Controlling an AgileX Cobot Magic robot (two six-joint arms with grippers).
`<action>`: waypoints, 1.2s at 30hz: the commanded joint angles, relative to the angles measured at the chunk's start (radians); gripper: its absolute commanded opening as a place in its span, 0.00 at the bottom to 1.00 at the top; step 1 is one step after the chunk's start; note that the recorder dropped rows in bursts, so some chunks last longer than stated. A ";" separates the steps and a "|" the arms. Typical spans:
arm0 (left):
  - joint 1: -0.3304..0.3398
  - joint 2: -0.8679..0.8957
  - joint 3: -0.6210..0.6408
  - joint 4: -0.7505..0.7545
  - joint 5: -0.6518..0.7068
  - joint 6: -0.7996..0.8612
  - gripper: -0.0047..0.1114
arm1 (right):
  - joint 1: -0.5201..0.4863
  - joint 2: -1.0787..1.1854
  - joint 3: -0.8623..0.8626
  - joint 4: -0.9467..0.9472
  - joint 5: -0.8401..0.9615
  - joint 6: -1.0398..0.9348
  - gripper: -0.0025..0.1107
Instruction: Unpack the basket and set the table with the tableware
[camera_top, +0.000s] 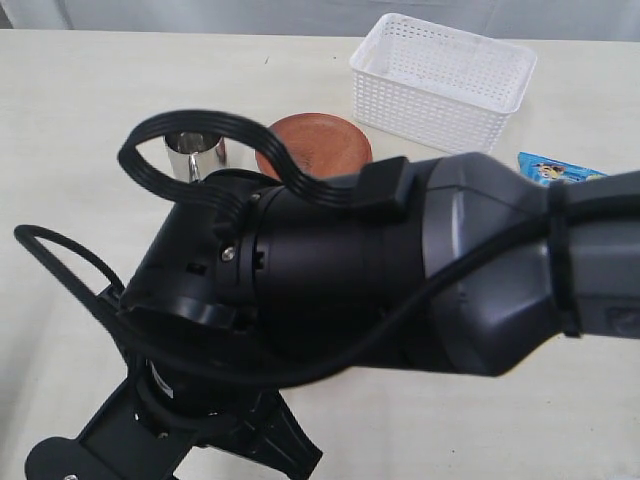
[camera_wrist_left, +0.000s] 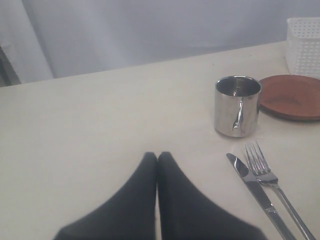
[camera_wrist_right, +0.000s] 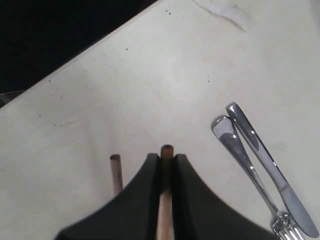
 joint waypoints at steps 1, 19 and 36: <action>0.002 -0.003 0.002 -0.001 -0.004 0.000 0.04 | 0.001 -0.009 0.004 0.012 -0.005 -0.008 0.02; 0.002 -0.003 0.002 -0.001 -0.004 0.000 0.04 | 0.001 -0.009 0.004 0.012 0.002 -0.010 0.02; 0.002 -0.003 0.002 -0.001 -0.004 0.000 0.04 | 0.001 -0.014 0.004 0.008 -0.012 0.008 0.38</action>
